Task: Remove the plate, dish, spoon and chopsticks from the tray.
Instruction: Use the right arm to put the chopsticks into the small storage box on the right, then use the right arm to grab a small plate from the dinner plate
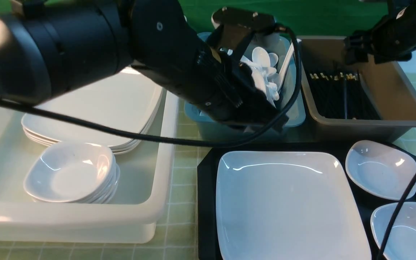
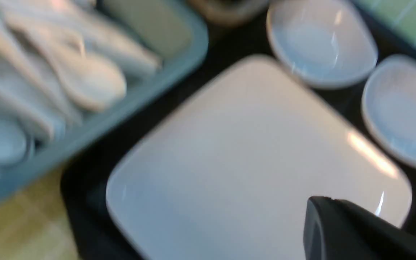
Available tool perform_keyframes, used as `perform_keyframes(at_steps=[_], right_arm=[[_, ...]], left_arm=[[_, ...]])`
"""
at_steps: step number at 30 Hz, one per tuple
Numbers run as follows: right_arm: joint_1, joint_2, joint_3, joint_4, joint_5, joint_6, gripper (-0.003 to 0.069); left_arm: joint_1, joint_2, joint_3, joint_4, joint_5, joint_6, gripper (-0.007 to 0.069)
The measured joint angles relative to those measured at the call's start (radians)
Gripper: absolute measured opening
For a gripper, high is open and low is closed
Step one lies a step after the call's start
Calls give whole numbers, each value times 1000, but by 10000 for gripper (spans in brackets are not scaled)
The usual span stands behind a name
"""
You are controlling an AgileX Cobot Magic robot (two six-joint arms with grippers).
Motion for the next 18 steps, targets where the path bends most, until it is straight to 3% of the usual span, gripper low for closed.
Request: perform_keyframes(at_steps=[2, 4, 6, 14, 18], right_arm=[[0, -60, 0, -3, 138, -45, 341], [0, -146, 12, 4, 247, -86, 141], [0, -279, 72, 20, 299, -113, 46], [0, -744, 528, 99, 244, -163, 8], [0, -949, 765, 128, 124, -180, 7]], left_arm=[[0, 28, -65, 66, 136, -48, -20], [0, 71, -156, 114, 272, -70, -20], [0, 129, -264, 140, 362, -77, -20], [0, 335, -437, 222, 367, -128, -8], [0, 416, -441, 277, 371, -150, 59]])
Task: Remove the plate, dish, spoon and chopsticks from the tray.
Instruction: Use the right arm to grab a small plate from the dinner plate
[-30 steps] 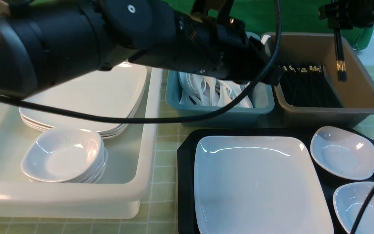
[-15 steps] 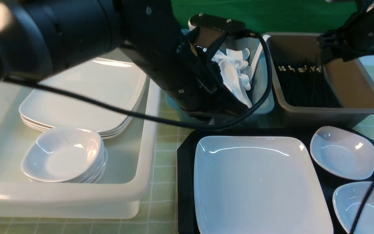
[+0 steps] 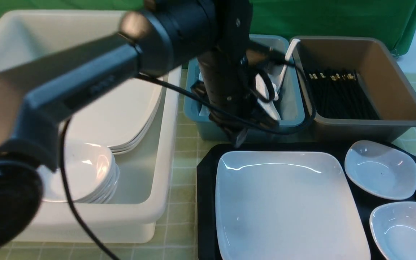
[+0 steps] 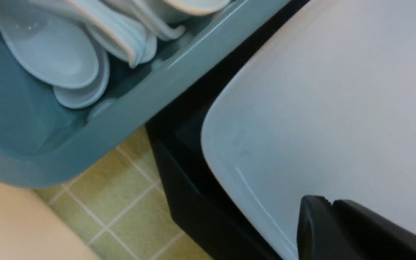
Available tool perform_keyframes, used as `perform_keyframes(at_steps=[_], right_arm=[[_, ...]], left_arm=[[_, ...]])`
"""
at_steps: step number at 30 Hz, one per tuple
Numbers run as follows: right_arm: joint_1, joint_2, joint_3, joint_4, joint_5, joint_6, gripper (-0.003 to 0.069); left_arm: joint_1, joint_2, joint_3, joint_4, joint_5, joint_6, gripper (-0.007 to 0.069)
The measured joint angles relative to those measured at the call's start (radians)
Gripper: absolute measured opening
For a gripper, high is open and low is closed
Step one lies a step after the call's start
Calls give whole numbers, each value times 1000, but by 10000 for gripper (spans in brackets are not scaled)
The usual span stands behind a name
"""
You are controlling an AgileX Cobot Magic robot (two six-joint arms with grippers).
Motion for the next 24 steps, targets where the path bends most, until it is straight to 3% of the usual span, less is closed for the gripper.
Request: perform_keyframes(at_steps=[6, 11, 13, 15, 16, 17, 21, 24], right_arm=[[0, -145, 184, -33, 5, -21, 6], [0, -111, 308, -47, 11, -26, 15], [0, -67, 358, -39, 14, -30, 62], [4, -8, 396, -30, 18, -33, 156], [6, -2, 403, -30, 18, -33, 180], [24, 30, 419, -32, 14, -36, 267], [117, 106, 432, -79, -45, -20, 437], [186, 162, 432, -180, -98, 76, 463]], left_arm=[[-2, 50, -1, -76, 2, -1, 192], [-41, 39, -2, -148, 17, 24, 169], [-69, 29, -2, -171, 18, 61, 108], [-106, 8, -2, -229, 19, 134, 22], [-109, 8, -2, -233, 19, 134, 18], [-136, -10, -2, -254, 20, 170, -1], [-168, -68, -2, -266, 21, 198, -15], [-169, -124, -2, -265, 22, 202, -17]])
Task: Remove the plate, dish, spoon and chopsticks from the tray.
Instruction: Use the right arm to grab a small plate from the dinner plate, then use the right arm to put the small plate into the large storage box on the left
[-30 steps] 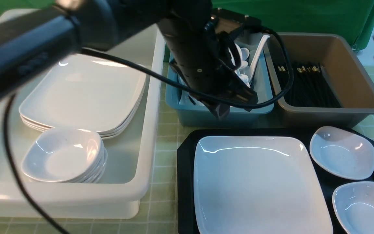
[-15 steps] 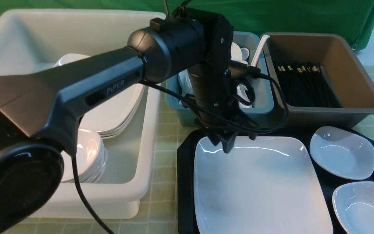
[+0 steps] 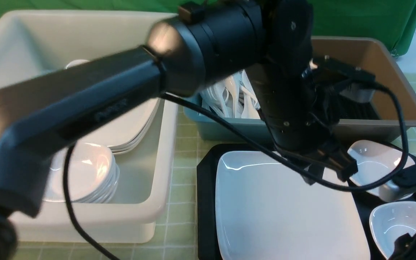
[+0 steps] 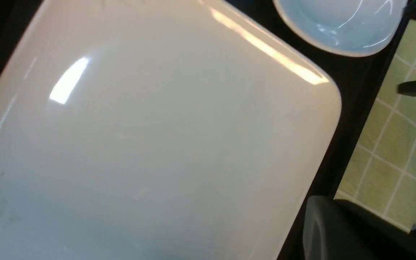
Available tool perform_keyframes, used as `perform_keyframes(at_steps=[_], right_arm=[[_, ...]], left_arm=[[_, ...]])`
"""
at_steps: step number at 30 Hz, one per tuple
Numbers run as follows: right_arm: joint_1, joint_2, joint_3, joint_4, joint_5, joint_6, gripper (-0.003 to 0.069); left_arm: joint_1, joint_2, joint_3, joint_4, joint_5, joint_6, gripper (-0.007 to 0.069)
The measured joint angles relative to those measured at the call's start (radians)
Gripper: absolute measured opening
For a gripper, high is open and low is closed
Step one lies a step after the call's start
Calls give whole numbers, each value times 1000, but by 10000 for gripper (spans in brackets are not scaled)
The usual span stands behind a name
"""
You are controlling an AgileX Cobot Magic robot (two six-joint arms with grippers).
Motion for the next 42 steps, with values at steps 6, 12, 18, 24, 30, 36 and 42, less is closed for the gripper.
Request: perform_keyframes(at_steps=[6, 12, 18, 24, 30, 36, 42], right_arm=[[74, 116, 0, -65, -78, 75, 468], [83, 204, 0, -144, -109, 159, 469], [83, 250, 0, -197, -135, 204, 465], [83, 256, 0, -200, -153, 205, 242], [86, 231, -17, -197, -129, 201, 162], [86, 72, -85, -191, 36, 206, 34], [85, -107, -283, -116, 181, 196, 26]], left_arm=[[1, -101, 33, 4, 1, 4, -17], [1, -186, 111, 34, 2, 7, -17], [1, -247, 177, 24, 2, 11, -17], [1, -256, 227, 19, 1, 14, -17], [4, -256, 265, 20, -10, 17, -17], [33, -256, 267, 20, -7, 17, -17], [131, -288, 267, -1, -3, 16, -17]])
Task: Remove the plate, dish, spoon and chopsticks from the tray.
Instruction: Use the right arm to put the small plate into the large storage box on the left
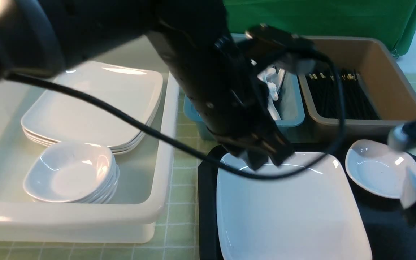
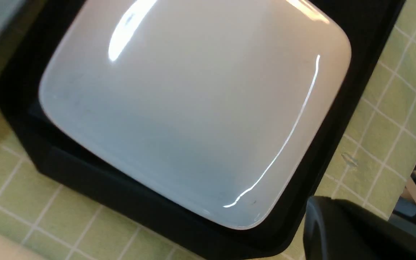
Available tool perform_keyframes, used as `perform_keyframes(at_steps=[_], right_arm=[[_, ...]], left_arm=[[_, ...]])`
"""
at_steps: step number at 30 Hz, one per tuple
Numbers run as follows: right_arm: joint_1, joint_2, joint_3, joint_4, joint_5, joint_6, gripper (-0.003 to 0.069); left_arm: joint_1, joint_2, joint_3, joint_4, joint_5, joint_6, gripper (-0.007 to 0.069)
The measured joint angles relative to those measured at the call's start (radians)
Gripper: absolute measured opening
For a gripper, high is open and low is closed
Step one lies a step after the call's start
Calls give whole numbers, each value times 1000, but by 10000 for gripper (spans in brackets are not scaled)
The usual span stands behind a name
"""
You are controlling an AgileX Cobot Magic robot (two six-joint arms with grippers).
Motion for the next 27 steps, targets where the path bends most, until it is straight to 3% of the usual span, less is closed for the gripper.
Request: perform_keyframes(at_steps=[3, 6, 7, 8, 11, 18, 22, 27], right_arm=[[0, -15, -133, 97, 17, -72, 26], [0, 13, -261, 268, 15, -180, 26], [0, 48, -344, 404, 15, -257, 26], [5, 74, -385, 451, 15, -285, 26], [78, 209, -537, 598, 9, -386, 26], [332, 581, -898, 609, -2, -429, 26], [430, 789, -1089, 608, -15, -433, 26], [508, 999, -1290, 574, -48, -438, 26]], left_arm=[[74, -38, 0, -20, 1, 0, -17], [153, -87, 2, -28, 2, 0, -17], [216, -130, 9, -32, 2, 0, -17], [246, -156, 15, -34, 3, 0, -17], [367, -269, 53, -37, 2, -2, -17], [707, -540, 260, -40, -44, -28, -17], [908, -659, 415, -44, -128, -64, -16], [1050, -736, 563, -54, -182, -102, -16]])
